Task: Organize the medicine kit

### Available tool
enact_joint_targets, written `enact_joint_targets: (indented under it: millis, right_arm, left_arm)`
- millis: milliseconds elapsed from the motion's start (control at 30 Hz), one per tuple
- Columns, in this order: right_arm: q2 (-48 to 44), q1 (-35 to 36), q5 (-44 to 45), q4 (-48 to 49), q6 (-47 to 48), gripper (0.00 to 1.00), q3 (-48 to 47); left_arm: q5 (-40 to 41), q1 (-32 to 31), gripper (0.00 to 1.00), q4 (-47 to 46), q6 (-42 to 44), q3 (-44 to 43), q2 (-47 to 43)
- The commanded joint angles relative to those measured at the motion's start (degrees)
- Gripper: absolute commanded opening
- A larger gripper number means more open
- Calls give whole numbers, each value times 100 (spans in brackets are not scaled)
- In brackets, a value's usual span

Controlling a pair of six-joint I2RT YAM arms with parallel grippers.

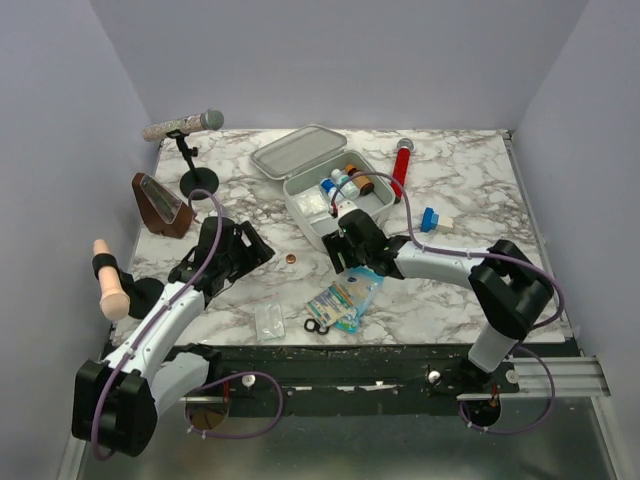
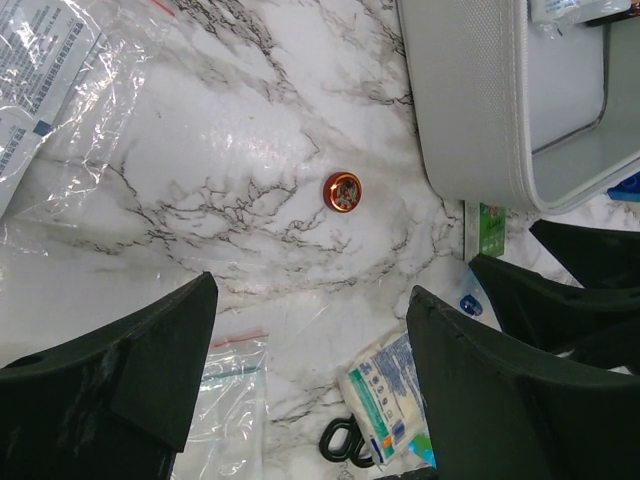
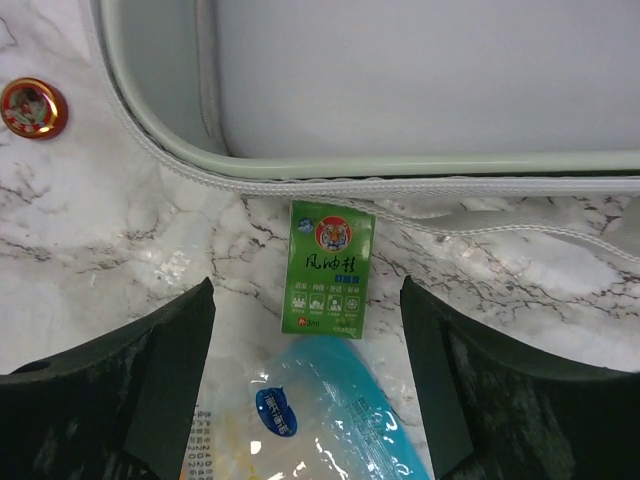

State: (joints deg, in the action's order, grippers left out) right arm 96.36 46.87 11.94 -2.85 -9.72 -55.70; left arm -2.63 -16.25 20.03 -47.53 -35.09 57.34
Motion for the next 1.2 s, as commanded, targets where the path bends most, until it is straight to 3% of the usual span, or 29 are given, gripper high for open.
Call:
enact_joint_targets:
  millis: [0,267,433,600,867,1033,1167]
  right_arm:
    - [374,15,132,224,-162,82,51]
    - [735,15,484,347,-206,75,86]
    - [640,15,256,478,-197,60,340]
    - [-115,32,-130,540,-294,47,762]
    - [-1777,50,-1913,294,-285,43,1070]
    - [-2112,50,-2907,329,-470,42,974]
    - [-2007,50,-3374,452,-417,42,833]
  left_arm:
    - [-1,-18,87,159,-81,169,-302]
    - [26,-18,86,185,-90,205,-347]
    - [52,-18,87,212,-99,196,-338]
    - [44,-18,87,185,-125,161,-355]
    - [-526,-18,86,-542,-292,108,-153]
    - [-2055,-158,86,-2414,-731,363,-100]
    - [-2119,-702,87,-2435,-504,-189,83]
